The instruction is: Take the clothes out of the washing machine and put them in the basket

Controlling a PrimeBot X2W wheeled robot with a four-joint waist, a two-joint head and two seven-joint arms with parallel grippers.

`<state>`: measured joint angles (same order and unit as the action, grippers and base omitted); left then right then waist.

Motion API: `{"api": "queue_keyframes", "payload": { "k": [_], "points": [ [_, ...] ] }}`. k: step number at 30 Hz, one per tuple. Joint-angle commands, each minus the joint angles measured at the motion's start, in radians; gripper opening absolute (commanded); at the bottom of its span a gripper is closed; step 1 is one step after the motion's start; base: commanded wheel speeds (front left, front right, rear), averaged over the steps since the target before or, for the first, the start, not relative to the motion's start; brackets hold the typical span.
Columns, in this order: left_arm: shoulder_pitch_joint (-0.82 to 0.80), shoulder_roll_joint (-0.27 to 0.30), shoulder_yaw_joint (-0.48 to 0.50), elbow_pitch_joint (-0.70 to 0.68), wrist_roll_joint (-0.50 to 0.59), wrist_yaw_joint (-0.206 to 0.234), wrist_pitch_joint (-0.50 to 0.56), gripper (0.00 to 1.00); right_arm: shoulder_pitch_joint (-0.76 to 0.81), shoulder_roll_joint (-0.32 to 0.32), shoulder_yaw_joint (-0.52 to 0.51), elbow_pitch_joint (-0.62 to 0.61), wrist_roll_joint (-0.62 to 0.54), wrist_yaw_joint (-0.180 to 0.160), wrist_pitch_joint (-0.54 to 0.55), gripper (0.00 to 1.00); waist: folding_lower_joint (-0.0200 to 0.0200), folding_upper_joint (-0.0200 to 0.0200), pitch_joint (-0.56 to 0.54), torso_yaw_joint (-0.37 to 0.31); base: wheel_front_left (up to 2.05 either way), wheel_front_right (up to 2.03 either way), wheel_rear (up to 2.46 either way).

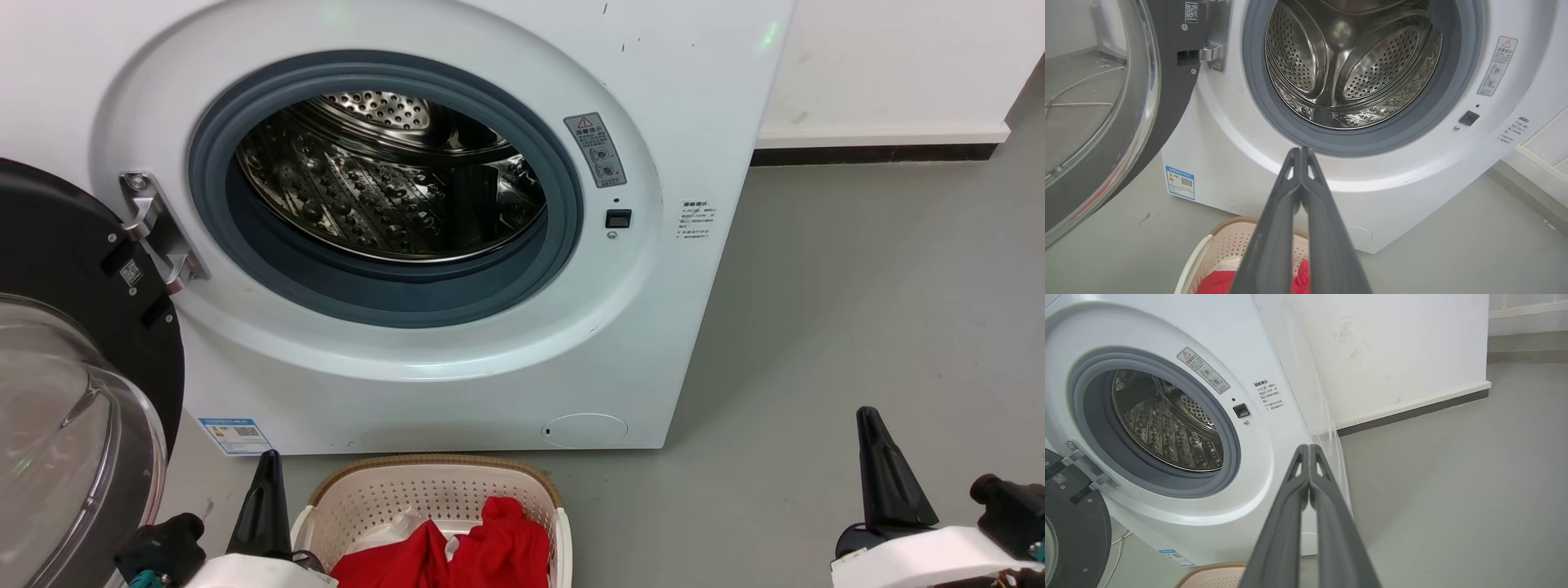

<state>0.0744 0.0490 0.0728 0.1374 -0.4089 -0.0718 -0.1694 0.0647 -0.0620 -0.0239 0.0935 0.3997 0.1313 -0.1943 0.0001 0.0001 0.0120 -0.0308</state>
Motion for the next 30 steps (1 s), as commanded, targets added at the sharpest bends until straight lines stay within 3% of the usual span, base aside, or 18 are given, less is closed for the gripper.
{"api": "queue_keyframes", "payload": {
  "k": [1,30],
  "points": [
    [-0.027,0.001,0.005,-0.008,-0.034,-0.007,0.006,0.00,-0.029,-0.009,0.000,-0.009,0.037,0.000,0.003,0.00,-0.0001,-0.0001,0.000,0.000,0.00,0.00,0.00],
    [-0.090,0.001,0.019,0.034,-0.478,-0.027,0.112,0.00,-0.086,-0.023,-0.007,0.050,0.506,0.000,0.098,0.00,-0.0001,-0.0001,-0.002,0.009,0.00,0.00,0.00]
  ]
}}
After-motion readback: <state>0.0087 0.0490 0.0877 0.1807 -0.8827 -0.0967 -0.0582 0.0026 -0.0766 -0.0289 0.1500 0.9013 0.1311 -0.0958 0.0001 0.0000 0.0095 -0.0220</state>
